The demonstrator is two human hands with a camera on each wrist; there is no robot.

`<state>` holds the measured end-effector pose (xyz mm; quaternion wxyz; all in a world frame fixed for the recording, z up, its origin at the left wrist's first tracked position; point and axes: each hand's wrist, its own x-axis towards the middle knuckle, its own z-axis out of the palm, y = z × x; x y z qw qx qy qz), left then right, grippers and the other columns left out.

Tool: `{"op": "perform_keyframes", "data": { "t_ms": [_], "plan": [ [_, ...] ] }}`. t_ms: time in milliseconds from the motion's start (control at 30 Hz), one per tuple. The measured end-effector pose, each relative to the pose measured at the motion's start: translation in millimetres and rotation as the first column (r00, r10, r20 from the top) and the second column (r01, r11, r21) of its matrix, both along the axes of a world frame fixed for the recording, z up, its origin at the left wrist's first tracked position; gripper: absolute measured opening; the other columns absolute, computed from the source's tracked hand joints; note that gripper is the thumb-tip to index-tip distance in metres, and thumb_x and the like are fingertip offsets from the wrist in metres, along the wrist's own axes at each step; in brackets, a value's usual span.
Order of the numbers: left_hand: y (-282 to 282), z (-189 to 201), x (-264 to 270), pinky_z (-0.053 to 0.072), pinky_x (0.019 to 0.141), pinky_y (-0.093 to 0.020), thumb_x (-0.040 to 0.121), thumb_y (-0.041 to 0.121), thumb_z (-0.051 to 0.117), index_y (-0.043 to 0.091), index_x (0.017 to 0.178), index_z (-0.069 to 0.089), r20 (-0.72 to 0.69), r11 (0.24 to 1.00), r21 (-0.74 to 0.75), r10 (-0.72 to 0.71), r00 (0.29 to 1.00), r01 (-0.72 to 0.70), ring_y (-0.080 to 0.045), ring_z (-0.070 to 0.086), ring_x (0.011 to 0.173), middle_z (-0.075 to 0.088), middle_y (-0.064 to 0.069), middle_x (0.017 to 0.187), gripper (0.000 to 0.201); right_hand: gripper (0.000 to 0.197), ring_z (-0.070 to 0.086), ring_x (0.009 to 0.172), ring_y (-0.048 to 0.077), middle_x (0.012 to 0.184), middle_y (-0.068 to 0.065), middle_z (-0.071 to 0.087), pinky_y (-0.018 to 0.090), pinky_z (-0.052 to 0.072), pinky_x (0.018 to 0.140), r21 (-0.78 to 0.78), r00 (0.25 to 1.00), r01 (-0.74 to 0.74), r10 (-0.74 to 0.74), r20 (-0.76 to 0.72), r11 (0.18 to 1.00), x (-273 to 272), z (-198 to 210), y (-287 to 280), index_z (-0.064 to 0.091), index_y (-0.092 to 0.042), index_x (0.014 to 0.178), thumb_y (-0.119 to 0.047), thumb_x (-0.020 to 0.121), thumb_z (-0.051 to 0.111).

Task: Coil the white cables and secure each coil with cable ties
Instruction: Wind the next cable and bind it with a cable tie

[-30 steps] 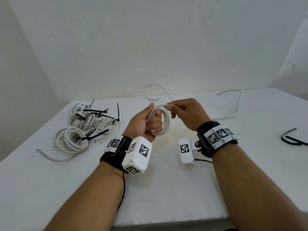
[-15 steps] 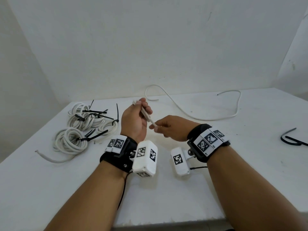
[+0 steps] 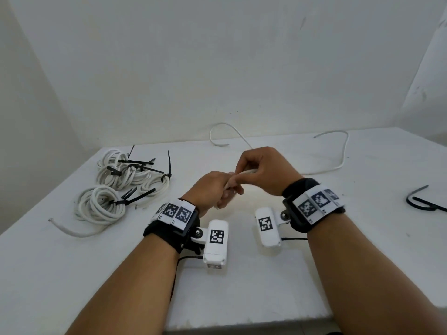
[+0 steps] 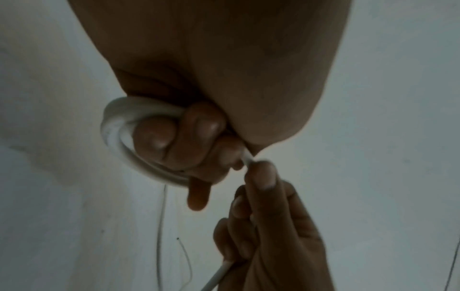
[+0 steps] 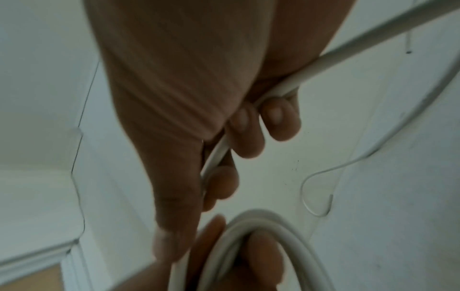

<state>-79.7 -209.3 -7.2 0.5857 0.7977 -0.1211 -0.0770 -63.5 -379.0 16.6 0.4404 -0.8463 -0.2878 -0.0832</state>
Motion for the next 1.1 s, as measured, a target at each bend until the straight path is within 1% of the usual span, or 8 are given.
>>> {"op": "perform_keyframes", "data": {
  "t_ms": [133,233,400,600,800,933,1033,1100],
  "plan": [
    [5.8,4.1,0.3,0.024,0.041,-0.021,0.104,0.031,0.030,0.005,0.069,0.065,-0.103,0.927,-0.374,-0.051,0.993,0.009,-0.010,0.021,0.036,0.027,0.003,0.043,0.056,0.004,0.055,0.061,0.029,0.066,-0.013,0.070,0.029,0.046,0.058,0.171,0.998,0.057,-0.063,0.027,0.984,7.7,-0.1,-13.4,0.077,-0.019,0.080,-0.022,0.082,0.079],
    [7.1,8.2,-2.0,0.025,0.041,-0.019,0.101,0.032,0.036,0.004,0.076,0.063,-0.065,0.867,-0.494,-0.113,0.991,0.066,-0.005,0.023,0.034,0.028,0.008,0.043,0.046,0.007,0.043,0.047,0.008,0.055,-0.016,0.063,0.017,0.036,0.050,0.308,0.996,0.083,-0.083,-0.013,0.948,10.8,-5.0,-12.5,0.078,-0.013,0.084,-0.020,0.084,0.077],
    [2.6,12.8,-2.8,0.029,0.040,-0.018,0.094,0.032,0.043,0.005,0.075,0.060,-0.014,0.678,-0.734,-0.076,0.997,0.041,-0.003,0.025,0.033,0.028,0.009,0.043,0.037,0.012,0.053,0.045,0.010,0.061,-0.008,0.068,0.022,0.043,0.045,0.323,0.992,0.123,-0.116,-0.042,0.938,8.6,-10.5,-1.4,0.078,-0.023,0.085,-0.026,0.092,0.069],
    [-4.5,7.2,1.7,0.042,0.056,-0.023,0.097,0.034,0.042,0.006,0.079,0.054,0.010,0.553,-0.833,0.067,0.998,-0.029,-0.010,0.041,0.048,0.033,0.004,0.051,0.035,0.029,0.070,0.083,0.015,0.096,0.007,0.075,0.035,0.061,0.066,0.338,0.985,0.020,0.040,-0.170,0.941,0.3,-17.4,23.4,0.071,-0.023,0.119,-0.014,0.102,0.049],
    [-11.2,-1.5,1.8,0.045,0.069,-0.027,0.095,0.033,0.041,0.006,0.079,0.052,-0.002,0.559,-0.829,0.034,0.999,-0.021,-0.014,0.048,0.057,0.032,0.004,0.047,0.033,0.020,0.066,0.067,0.020,0.083,0.008,0.075,0.037,0.057,0.068,0.413,0.973,0.110,-0.012,-0.232,0.904,6.5,-23.4,20.9,0.077,-0.020,0.109,-0.017,0.095,0.063],
    [-16.6,11.4,-1.6,0.054,0.072,-0.032,0.104,0.030,0.032,0.007,0.077,0.049,-0.048,0.592,-0.804,0.035,0.998,-0.060,-0.020,0.059,0.065,0.033,0.000,0.045,0.039,0.024,0.053,0.050,0.000,0.058,-0.018,0.066,0.014,0.043,0.052,0.353,0.987,0.155,-0.131,-0.092,0.923,6.0,-18.0,16.5,0.076,-0.016,0.112,-0.009,0.095,0.059],
    [-13.6,19.2,-2.2,0.053,0.080,-0.034,0.105,0.032,0.033,0.008,0.076,0.050,-0.087,0.656,-0.746,0.072,0.994,-0.113,-0.021,0.063,0.072,0.038,-0.002,0.047,0.041,0.026,0.057,0.057,-0.002,0.066,-0.018,0.068,0.013,0.045,0.061,0.306,0.988,0.140,-0.153,0.016,0.942,5.5,-15.3,18.1,0.075,-0.017,0.112,-0.008,0.096,0.058],
    [-6.5,16.1,0.3,0.042,0.086,-0.037,0.103,0.035,0.037,0.014,0.074,0.054,-0.079,0.776,-0.605,0.163,0.983,-0.177,-0.017,0.061,0.075,0.050,-0.001,0.054,0.039,0.023,0.065,0.067,0.003,0.079,-0.011,0.074,0.017,0.049,0.067,0.293,0.976,0.183,-0.210,0.063,0.938,7.8,-14.3,17.6,0.075,-0.019,0.113,-0.012,0.094,0.062]
  ]
}}
